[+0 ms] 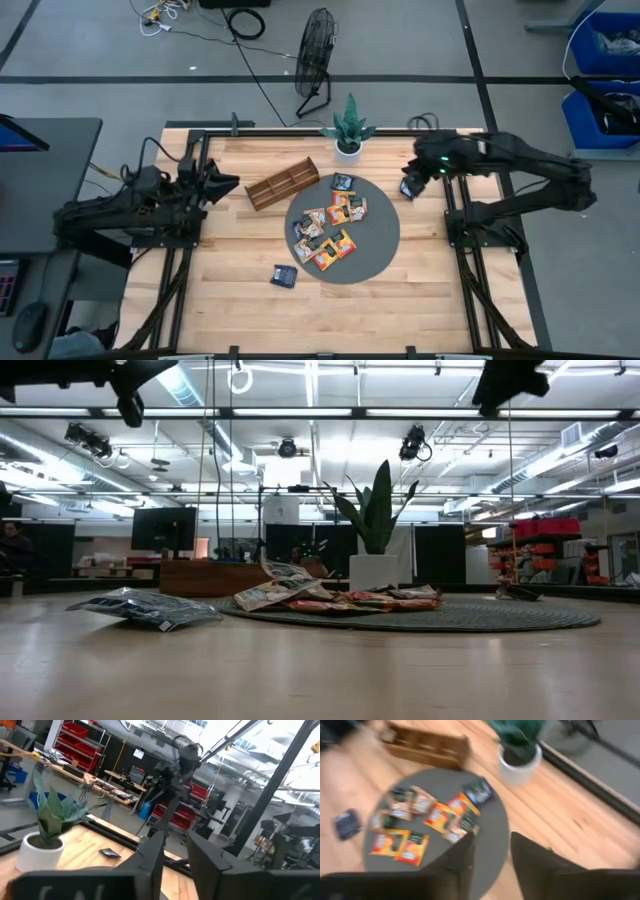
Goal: Pick & Place Tea
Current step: Put the purple tea bag into the middle section of the wooden organizer
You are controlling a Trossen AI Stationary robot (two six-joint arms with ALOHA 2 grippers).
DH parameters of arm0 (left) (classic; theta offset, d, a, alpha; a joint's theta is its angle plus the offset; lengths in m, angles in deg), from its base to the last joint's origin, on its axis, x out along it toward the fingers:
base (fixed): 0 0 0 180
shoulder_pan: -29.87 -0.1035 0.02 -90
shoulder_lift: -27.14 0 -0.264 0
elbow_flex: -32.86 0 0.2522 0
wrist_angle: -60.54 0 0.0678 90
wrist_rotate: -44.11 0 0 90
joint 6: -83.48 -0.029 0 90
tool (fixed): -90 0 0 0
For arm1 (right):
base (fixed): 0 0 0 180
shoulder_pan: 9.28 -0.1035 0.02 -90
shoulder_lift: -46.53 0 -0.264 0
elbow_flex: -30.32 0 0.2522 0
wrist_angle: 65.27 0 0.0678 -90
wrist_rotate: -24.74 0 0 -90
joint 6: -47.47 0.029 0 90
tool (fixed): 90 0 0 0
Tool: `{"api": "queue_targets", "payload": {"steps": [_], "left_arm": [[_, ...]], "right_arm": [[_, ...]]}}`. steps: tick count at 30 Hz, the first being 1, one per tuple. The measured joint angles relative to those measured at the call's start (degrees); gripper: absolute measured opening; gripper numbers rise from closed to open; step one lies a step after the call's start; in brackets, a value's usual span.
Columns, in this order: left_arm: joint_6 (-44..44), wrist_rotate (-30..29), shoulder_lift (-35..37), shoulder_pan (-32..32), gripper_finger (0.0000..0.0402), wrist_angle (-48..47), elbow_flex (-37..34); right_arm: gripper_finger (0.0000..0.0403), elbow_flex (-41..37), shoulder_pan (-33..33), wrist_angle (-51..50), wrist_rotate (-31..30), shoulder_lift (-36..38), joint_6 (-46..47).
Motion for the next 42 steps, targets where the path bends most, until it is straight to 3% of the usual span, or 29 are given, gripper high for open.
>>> {"api": "queue_targets", "payload": {"steps": [4, 8, 15, 23, 35, 42], "left_arm": [[-0.21, 0.01, -3.47, 0.00, 0.0128, -0.02, 2.67], [1.47, 0.58, -5.53, 0.00, 0.0153, -0.01, 4.15], [5.79, 3.24, -5.77, 0.00, 0.0172, -1.43, 4.18], [5.76, 3.50, -5.77, 0.00, 0.0172, -1.38, 4.18], [5.76, 0.56, -5.77, -0.02, 0.0172, -1.38, 4.18], [5.80, 0.33, -5.77, -0.02, 0.0172, -1.38, 4.18]], "right_arm": [[0.0233, -0.86, 5.23, -4.93, 0.44, -4.81, 3.29], [0.0268, -4.27, 11.40, -6.98, 1.03, -8.16, 4.43], [0.0260, -15.05, 21.27, -0.24, 6.22, -10.37, 4.55], [0.0263, -27.60, 26.87, 11.95, 10.92, -11.42, 12.39], [0.0269, -38.96, 30.62, 27.95, 10.72, -11.38, 28.25], [0.0260, -43.19, 32.27, 30.13, 7.85, -11.38, 33.64]]}}
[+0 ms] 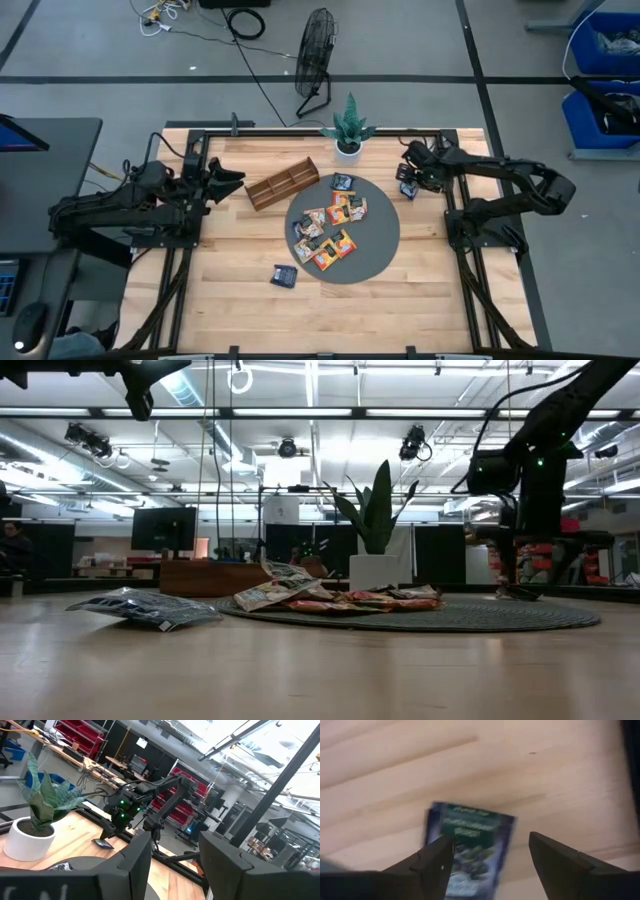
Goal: Pick & Place Tea
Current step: Put the purple tea bag into the middle section of the wooden organizer
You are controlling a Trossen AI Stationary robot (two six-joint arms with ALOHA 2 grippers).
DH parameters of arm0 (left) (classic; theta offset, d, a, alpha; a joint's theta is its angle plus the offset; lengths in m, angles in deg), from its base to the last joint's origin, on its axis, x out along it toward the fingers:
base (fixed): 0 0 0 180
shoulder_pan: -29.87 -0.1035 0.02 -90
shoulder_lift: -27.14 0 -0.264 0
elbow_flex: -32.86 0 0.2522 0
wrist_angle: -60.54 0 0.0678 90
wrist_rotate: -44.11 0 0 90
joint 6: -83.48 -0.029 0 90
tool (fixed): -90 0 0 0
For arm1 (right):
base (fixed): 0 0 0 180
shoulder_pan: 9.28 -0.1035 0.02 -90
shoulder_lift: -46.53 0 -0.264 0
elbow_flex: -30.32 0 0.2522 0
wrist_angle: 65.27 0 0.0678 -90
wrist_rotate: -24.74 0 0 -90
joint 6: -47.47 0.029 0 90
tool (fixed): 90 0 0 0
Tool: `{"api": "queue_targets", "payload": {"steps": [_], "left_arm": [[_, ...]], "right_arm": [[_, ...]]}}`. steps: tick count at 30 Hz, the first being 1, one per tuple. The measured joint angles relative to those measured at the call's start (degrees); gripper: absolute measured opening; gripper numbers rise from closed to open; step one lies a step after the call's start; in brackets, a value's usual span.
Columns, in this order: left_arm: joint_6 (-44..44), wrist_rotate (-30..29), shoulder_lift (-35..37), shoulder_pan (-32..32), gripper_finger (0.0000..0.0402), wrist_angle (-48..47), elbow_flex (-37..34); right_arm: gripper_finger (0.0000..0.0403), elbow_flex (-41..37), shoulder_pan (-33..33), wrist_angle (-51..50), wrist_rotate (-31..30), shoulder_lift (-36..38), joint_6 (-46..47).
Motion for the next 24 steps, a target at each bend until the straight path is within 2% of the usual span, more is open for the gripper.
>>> {"api": "queue_targets", "payload": {"steps": [7, 12, 15, 19, 24], "left_arm": [[0.03, -0.24, 0.00, 0.00, 0.0172, 0.00, 0.00], [0.05, -2.12, 0.00, 0.00, 0.0172, 0.00, -0.02], [0.05, -2.52, 0.00, 0.00, 0.0172, 0.00, -0.02], [0.05, -2.54, 0.00, 0.00, 0.0172, 0.00, -0.02], [0.05, -2.54, 0.00, 0.00, 0.0172, 0.00, -0.02]], "right_arm": [[0.0253, -4.22, 0.27, 6.61, -0.34, 0.23, 3.48], [0.0244, -4.93, 0.25, 7.04, -0.99, 0.26, 3.80], [0.0225, -4.98, 0.25, 6.83, -1.08, 0.22, 2.45], [0.0165, -5.08, 0.27, 6.17, -1.48, 0.17, 1.24], [0.0049, -5.17, 0.27, 5.02, -2.18, 0.15, -0.71]]}}
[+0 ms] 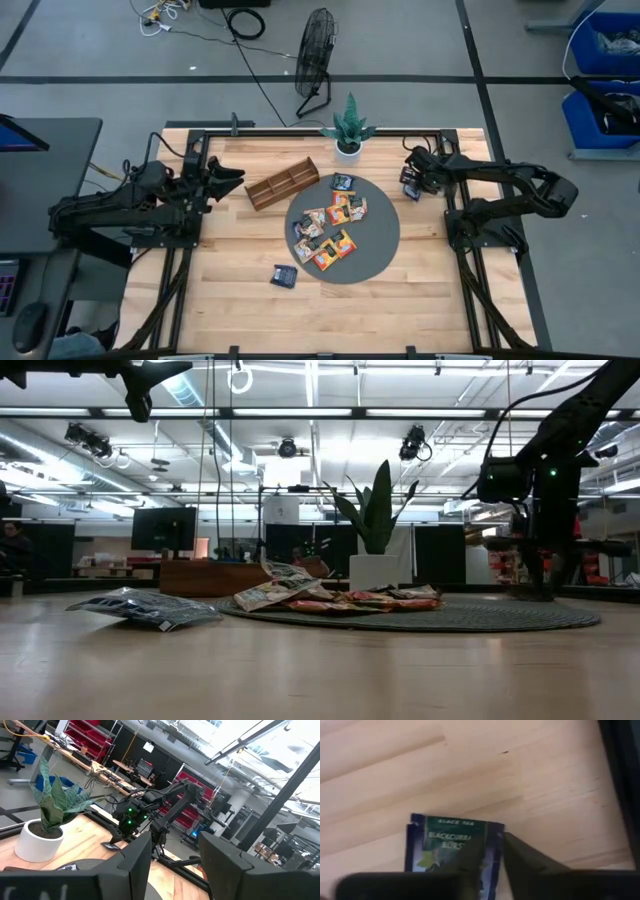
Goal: Pick & Place Tea
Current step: Put the purple tea bag into the middle section of the wooden organizer
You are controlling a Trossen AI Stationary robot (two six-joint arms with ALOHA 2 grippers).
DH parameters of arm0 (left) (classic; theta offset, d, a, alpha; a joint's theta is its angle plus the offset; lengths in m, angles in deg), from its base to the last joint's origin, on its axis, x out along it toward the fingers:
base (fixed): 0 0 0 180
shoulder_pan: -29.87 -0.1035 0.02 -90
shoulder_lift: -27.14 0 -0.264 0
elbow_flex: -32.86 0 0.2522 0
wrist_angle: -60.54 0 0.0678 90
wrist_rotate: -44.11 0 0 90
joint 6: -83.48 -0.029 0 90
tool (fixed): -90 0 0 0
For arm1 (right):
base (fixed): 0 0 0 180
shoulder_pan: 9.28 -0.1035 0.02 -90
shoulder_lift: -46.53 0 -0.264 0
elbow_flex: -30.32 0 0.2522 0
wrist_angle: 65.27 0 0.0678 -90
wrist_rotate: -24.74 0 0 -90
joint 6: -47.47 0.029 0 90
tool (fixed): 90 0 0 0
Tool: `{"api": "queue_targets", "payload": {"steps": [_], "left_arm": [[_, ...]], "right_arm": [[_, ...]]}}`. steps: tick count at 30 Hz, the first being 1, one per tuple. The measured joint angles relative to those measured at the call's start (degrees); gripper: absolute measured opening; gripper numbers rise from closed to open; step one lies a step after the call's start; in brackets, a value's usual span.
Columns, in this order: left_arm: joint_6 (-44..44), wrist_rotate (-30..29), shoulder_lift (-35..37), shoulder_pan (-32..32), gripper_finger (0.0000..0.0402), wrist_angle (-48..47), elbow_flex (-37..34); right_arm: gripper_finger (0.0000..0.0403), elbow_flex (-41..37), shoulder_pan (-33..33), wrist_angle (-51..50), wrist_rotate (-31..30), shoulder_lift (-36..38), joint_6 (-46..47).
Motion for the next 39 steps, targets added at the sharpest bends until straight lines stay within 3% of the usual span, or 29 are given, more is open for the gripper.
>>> {"api": "queue_targets", "payload": {"steps": [3, 9, 22, 30, 39], "left_arm": [[0.00, 0.00, 0.00, 0.00, 0.0172, -0.09, 0.00], [0.00, 0.00, 0.00, 0.01, 0.0172, -0.31, 0.00], [-0.07, -0.39, -0.02, 0.00, 0.0172, -0.37, 0.00], [-0.09, -0.43, -0.02, 0.02, 0.0172, -0.37, 0.00], [0.98, -0.44, -0.02, 0.00, 0.0172, -0.33, 0.00]], "right_arm": [[0.0010, 0.00, -0.01, 0.95, -0.02, -0.09, -2.41], [0.0004, 2.52, -0.82, -0.63, 2.44, 0.85, -7.49], [0.0001, 15.78, -6.44, -6.09, 0.67, 3.82, -16.46], [0.0000, 21.73, -13.00, -9.39, 0.78, 3.85, -16.28], [0.0000, 29.11, -25.46, -6.80, 3.30, 3.87, -19.84]]}}
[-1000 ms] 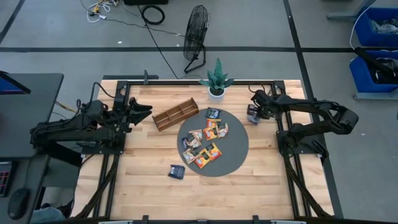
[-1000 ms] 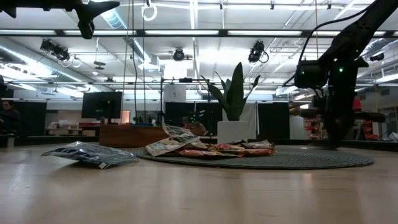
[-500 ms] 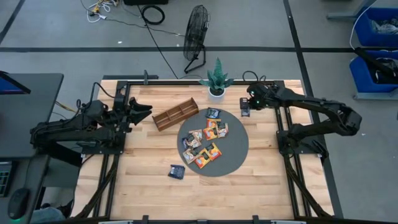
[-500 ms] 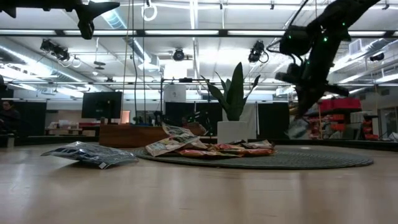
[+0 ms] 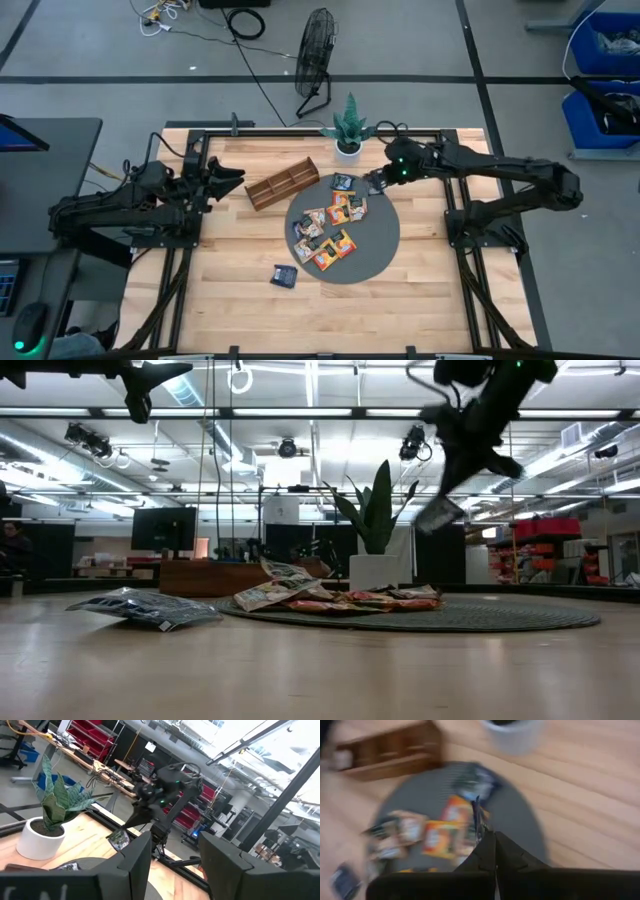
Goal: Pick & Place Tea
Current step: Put the purple tea bag into the middle section of the wooden organizer
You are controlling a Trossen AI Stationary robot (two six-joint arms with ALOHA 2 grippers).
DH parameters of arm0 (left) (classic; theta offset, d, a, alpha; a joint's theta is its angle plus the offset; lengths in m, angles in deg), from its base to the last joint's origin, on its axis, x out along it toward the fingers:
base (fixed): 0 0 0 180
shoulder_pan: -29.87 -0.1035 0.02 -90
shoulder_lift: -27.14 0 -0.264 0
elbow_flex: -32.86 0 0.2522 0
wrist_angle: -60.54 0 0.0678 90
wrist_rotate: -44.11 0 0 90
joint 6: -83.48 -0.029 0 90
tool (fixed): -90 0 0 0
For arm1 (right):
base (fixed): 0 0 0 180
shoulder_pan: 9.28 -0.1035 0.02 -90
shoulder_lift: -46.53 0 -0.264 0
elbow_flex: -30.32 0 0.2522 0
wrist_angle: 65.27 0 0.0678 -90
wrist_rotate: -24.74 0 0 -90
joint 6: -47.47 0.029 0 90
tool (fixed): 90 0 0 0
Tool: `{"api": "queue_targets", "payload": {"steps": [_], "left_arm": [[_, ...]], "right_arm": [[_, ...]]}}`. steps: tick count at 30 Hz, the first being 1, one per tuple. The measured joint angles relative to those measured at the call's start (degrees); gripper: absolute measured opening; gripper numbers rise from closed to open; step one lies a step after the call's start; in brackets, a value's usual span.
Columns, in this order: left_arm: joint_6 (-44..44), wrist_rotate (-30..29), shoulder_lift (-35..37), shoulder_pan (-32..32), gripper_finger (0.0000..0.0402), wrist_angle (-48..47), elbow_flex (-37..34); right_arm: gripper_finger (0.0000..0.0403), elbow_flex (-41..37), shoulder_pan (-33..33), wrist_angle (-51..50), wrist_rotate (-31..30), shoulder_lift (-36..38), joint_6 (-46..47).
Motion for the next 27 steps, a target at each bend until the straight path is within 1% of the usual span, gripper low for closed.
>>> {"api": "queue_targets", "payload": {"steps": [3, 7, 11, 14, 18, 19, 22, 24, 27], "left_arm": [[0.47, 0.01, 0.01, 0.00, 0.0172, 0.11, 0.00], [0.48, 0.02, -0.05, 0.00, 0.0172, 0.96, -0.02], [0.78, 0.02, -1.70, 0.00, 0.0172, 2.51, -0.06], [2.38, 0.04, -4.24, 0.00, 0.0172, 5.74, -0.04], [3.94, 0.82, -8.47, 0.00, 0.0182, 10.49, -0.07], [3.71, 1.47, -9.60, 0.00, 0.0186, 12.25, -0.07], [-0.52, 3.69, -12.97, 0.04, 0.0203, 19.10, -0.07], [-3.55, 4.13, -15.07, 0.04, 0.0216, 23.31, -0.04], [-4.22, 4.07, -17.88, -0.11, 0.0235, 27.59, -0.04]], "right_arm": [[0.0000, 2.49, -3.56, 6.54, 1.00, 0.00, -5.18], [0.0000, 5.22, -7.15, 18.22, 1.01, 0.00, -8.92], [0.0000, 6.92, -8.81, 31.86, 0.91, -0.34, -11.69], [0.0000, 8.49, -8.95, 37.12, 0.81, -1.49, -13.10], [0.0000, 11.55, -8.94, 38.80, 0.80, -4.02, -15.46], [0.0000, 12.32, -8.93, 38.82, 1.58, -4.78, -15.65], [0.0000, 14.60, -8.98, 38.67, 4.39, -7.33, -16.06], [0.0000, 15.86, -9.36, 38.67, 5.96, -8.99, -16.40], [0.0000, 18.02, -10.33, 38.70, 6.96, -11.72, -16.51]]}}
